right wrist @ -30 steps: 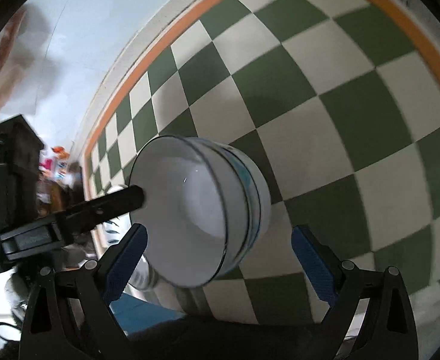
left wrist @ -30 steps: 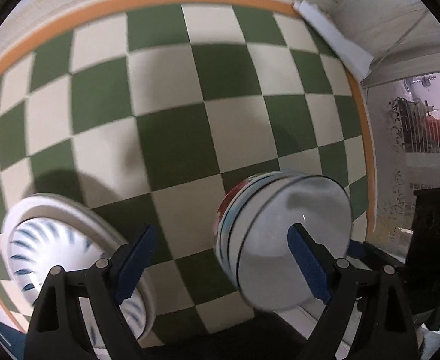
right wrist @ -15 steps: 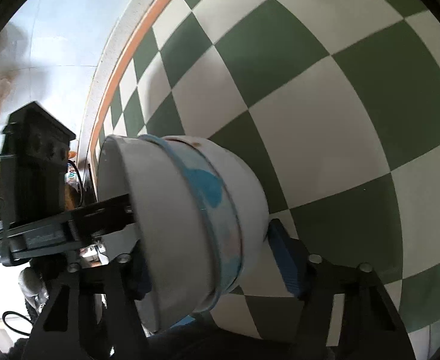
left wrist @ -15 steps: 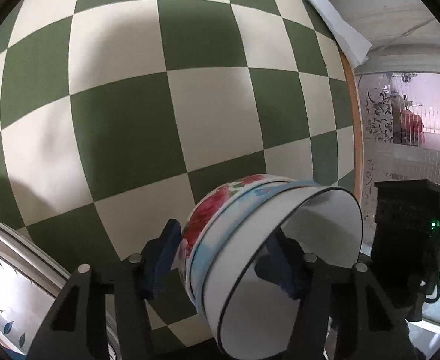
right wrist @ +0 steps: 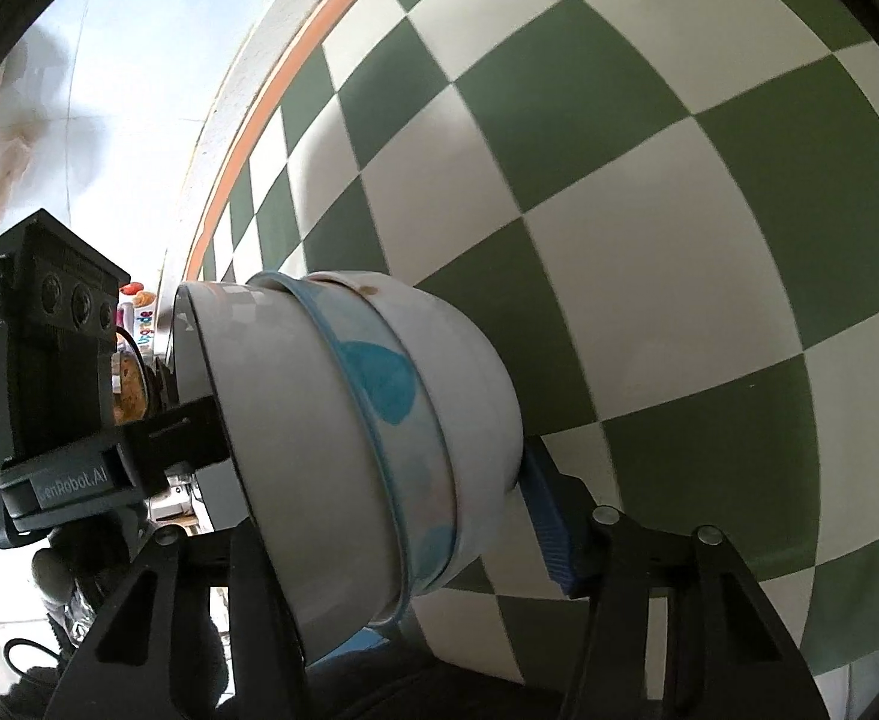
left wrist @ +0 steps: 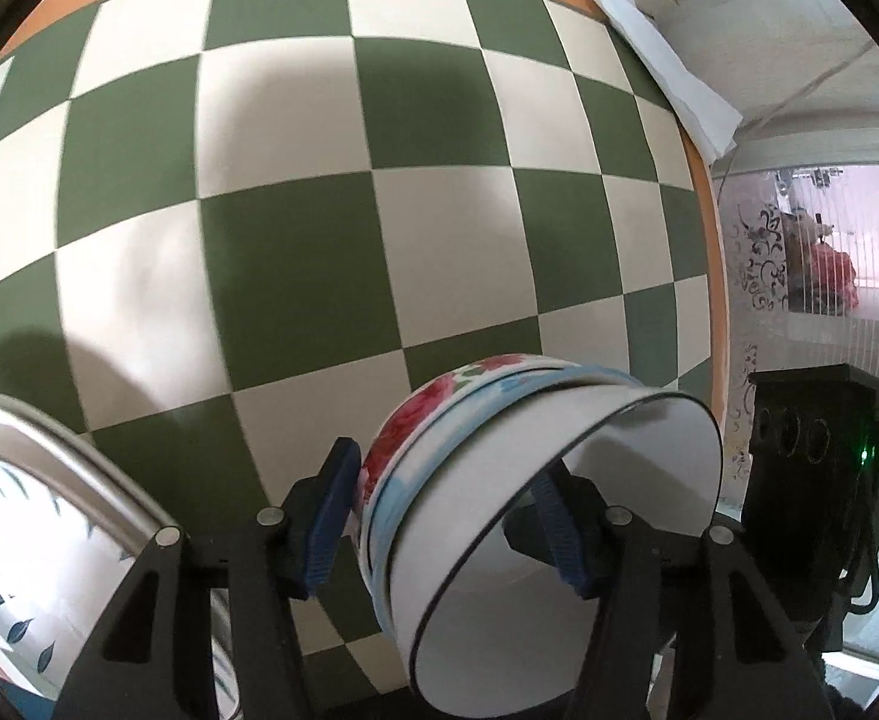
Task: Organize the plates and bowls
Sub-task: 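Tilt and lower the bowl stack onto the blue-striped plate with both grippers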
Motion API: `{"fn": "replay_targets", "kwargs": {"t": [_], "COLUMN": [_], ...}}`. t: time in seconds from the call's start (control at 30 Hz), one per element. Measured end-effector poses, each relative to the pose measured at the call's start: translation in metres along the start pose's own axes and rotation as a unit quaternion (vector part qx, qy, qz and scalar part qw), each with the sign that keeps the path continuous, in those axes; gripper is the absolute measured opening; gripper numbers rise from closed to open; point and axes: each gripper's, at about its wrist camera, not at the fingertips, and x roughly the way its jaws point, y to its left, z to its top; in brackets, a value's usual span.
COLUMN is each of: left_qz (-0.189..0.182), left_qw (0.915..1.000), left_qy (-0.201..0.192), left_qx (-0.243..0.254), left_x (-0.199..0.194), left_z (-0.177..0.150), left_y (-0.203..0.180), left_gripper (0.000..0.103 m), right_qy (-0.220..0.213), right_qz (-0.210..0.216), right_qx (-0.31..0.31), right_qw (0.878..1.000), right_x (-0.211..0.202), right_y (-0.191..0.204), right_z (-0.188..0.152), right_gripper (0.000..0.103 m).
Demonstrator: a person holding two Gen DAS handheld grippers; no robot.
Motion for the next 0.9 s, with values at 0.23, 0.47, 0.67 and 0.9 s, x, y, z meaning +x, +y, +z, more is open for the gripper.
{"fn": "replay_targets", "kwargs": {"t": [0.23,0.47,0.67,0.9], "left_qz": [0.004,0.006,0.023,0.031], "left_qw": [0.9997,0.9985,0.9964,0.9910], "left_qy": [-0.020,-0.043,-0.058,-0.074], "left_qx": [-0.013,-0.034,-0.058,-0.107], "left_x": [-0.031,-0.072,-0.101,-0.118], "left_z": [-0.008,-0.024,-0.046,-0.069], "left_y": [0.012,0.042,0.085,0.143], "left_gripper": [0.055,0.055,0.055,0.055], "right_qy": [0.014,0.032,0.059,0.093], "right_qz": [0.014,0.021,0.033,0.030], "right_qx": [-0.011,-0.039,-0.065,-0.097], "right_qw": [1.000,0.999,0.996,0.990], "right_x": [-0.001,0.016,0.055,0.103], "right_y": [0.030,0.084,0.132,0.168], "right_z": [-0.001,-0.008,-0.015,-0.026], "right_gripper": [0.055,0.054,0.053,0.053]}}
